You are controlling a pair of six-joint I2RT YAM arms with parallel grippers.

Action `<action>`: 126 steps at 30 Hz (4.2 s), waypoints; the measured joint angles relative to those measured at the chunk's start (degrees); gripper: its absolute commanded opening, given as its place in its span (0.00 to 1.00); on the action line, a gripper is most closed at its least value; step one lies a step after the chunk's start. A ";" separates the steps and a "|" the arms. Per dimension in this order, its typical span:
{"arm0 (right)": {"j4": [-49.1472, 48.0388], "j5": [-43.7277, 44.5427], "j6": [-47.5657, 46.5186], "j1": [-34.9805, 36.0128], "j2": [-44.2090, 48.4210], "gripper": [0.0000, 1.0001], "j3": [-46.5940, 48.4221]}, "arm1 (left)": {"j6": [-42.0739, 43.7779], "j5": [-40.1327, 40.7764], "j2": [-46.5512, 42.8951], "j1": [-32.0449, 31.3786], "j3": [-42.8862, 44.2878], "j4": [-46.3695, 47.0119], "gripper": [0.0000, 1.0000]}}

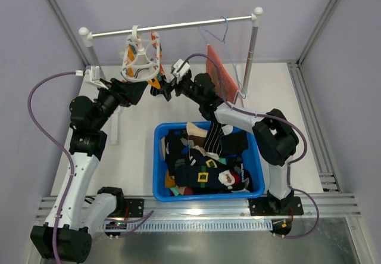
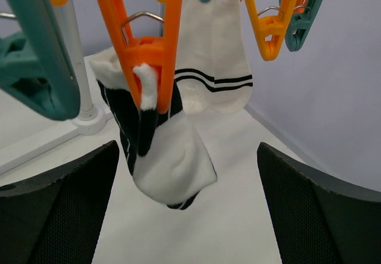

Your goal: Remove the socks clipped to the hanger

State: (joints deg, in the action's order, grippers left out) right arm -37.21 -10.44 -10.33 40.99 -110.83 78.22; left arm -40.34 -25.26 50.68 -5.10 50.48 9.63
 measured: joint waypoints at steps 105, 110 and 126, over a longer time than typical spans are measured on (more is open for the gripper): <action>-0.50 1.57 -15.26 23.89 12.15 0.04 -14.53 | 8.02 25.88 -9.49 -18.51 1.64 -15.45 0.78; -0.52 1.68 -15.26 23.89 13.49 0.04 -15.98 | 8.07 27.56 -9.16 -18.53 1.01 -15.58 0.78; 1.09 2.67 -15.30 24.20 14.86 0.04 -16.39 | 8.09 27.76 -8.85 -18.58 1.73 -17.16 0.79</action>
State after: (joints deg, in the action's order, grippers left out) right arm -36.12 -7.77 -25.63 65.19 -95.96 61.82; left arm -32.25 2.50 41.82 -23.68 52.21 -7.53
